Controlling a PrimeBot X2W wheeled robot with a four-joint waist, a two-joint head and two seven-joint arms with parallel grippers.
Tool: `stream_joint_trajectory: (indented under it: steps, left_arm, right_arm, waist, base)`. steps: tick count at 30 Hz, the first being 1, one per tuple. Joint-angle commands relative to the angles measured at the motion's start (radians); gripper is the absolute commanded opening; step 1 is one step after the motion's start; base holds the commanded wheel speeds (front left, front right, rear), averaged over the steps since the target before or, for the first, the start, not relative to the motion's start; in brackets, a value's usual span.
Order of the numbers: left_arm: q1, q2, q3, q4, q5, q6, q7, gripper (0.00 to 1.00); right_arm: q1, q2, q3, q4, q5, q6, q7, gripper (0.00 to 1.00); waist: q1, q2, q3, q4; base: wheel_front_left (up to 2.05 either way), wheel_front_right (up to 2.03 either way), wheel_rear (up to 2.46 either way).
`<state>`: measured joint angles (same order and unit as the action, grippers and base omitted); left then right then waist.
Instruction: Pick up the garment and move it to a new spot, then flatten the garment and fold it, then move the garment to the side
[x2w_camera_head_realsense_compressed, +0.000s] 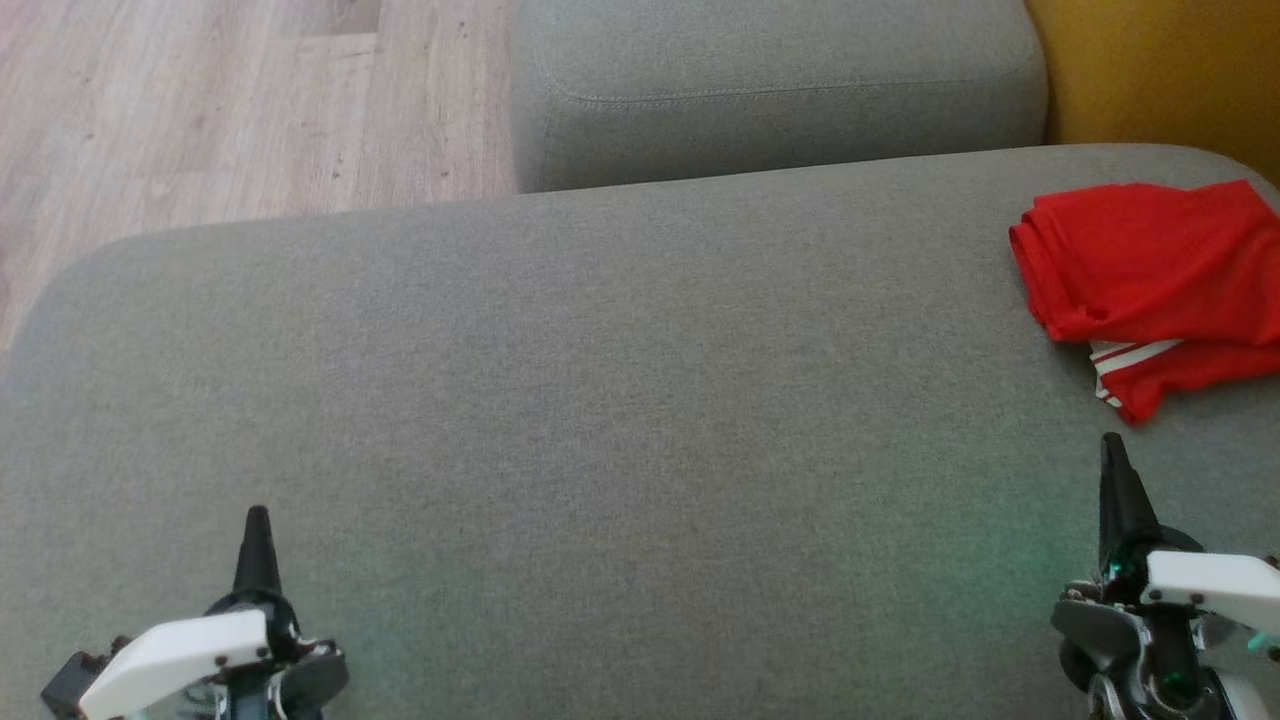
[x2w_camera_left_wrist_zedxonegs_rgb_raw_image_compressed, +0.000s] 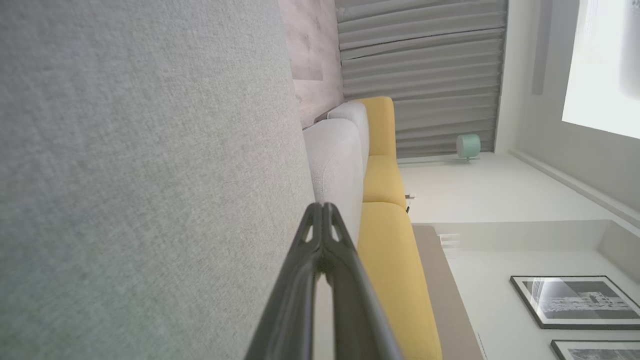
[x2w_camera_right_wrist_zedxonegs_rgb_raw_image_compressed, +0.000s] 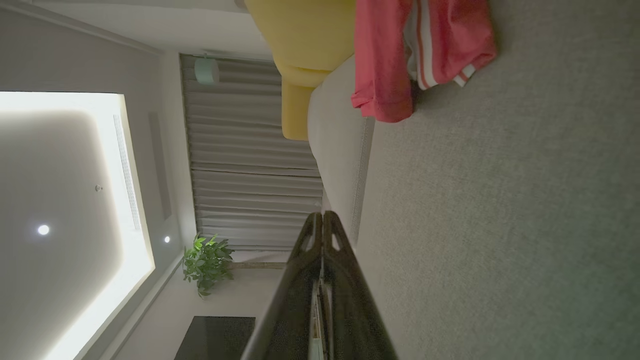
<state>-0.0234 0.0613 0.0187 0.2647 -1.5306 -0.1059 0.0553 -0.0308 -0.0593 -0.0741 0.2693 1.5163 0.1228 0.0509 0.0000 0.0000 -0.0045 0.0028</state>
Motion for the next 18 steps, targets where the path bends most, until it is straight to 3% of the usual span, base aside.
stream_joint_trajectory:
  steps: [1, 8, 18]
  left_arm:
    - [-0.061, 0.014, 0.041, -0.026, -0.021, -0.012, 0.007, 0.0]
    - [-0.082, 0.013, 0.062, -0.021, -0.105, -0.025, 0.031, 0.0]
    - [-0.082, 0.01, 0.066, -0.021, -0.102, -0.025, 0.034, 0.0]
  right_arm:
    - [-0.056, -0.018, 0.013, -0.031, 0.027, 0.007, 0.009, 0.0]
    - [-0.074, -0.018, -0.003, -0.027, 0.123, 0.008, 0.032, 0.0]
    - [-0.074, -0.015, -0.007, -0.027, 0.12, 0.008, 0.036, 0.0]
  waist:
    - [0.0, 0.0, 0.001, 0.0]
    - [0.0, 0.0, 0.008, -0.003]
    - [0.0, 0.0, 0.008, -0.003]
  base:
    - [0.0, 0.0, 0.0]
    - [0.0, 0.0, 0.0]
    - [0.0, 0.0, 0.0]
